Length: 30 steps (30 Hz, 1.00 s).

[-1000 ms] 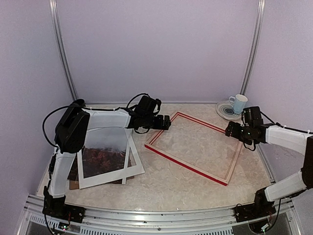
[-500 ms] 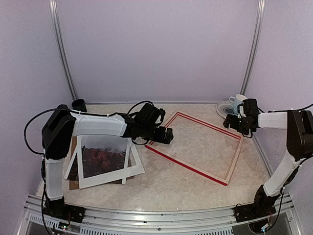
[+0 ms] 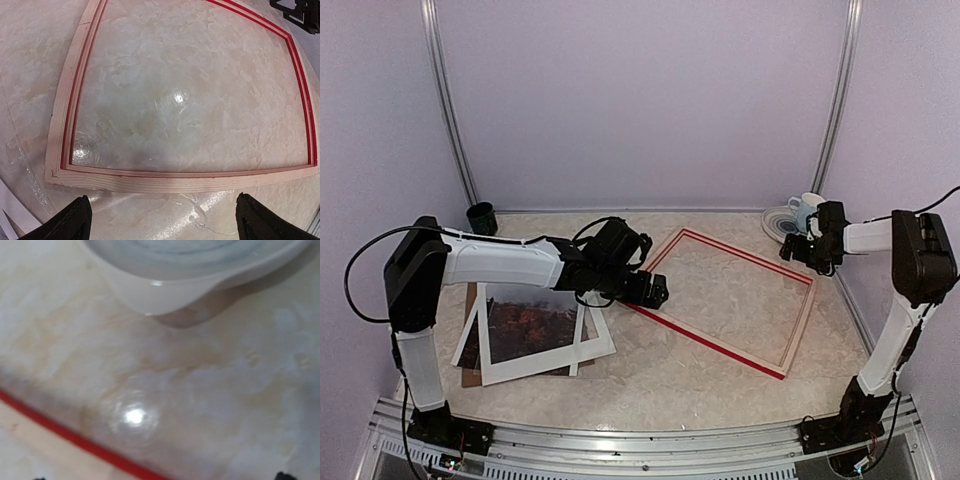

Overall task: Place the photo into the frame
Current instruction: Rotate the frame body at the center of the board.

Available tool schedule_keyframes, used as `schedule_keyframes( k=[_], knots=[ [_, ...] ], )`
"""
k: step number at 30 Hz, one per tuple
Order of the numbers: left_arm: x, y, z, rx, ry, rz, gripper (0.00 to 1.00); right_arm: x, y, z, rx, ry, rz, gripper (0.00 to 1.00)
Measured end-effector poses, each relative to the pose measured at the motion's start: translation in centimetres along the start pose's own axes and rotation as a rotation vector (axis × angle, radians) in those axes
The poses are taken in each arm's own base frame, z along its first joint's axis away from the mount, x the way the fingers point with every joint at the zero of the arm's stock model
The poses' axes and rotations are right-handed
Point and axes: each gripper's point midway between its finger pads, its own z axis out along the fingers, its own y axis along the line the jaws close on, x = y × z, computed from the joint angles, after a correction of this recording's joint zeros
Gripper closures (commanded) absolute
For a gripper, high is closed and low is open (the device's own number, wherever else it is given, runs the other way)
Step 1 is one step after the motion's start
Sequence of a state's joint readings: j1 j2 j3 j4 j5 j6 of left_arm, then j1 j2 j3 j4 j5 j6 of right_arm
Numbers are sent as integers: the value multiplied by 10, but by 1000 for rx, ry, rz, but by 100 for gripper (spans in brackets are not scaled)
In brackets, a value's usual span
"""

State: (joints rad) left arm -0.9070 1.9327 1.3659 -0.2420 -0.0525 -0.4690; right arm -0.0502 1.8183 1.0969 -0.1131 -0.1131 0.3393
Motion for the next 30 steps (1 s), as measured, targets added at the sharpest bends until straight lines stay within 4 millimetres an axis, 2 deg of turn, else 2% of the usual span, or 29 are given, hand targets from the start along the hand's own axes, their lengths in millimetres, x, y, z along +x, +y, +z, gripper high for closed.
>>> schedule_keyframes(
  k=[9,14,20,30],
  knots=[
    [13,-7,3,40,47,-17,1,8,-9,11,14,27,2,1],
    [25,-11,17,52,90,-14,1,9,-9,15,9,31,3,1],
    [44,-5,33,38,151,-13,1,15,-9,20,3,48,6,1],
    [44,-5,43,38,161,-15,1,15,-8,27,-12,50,6,1]
  ],
)
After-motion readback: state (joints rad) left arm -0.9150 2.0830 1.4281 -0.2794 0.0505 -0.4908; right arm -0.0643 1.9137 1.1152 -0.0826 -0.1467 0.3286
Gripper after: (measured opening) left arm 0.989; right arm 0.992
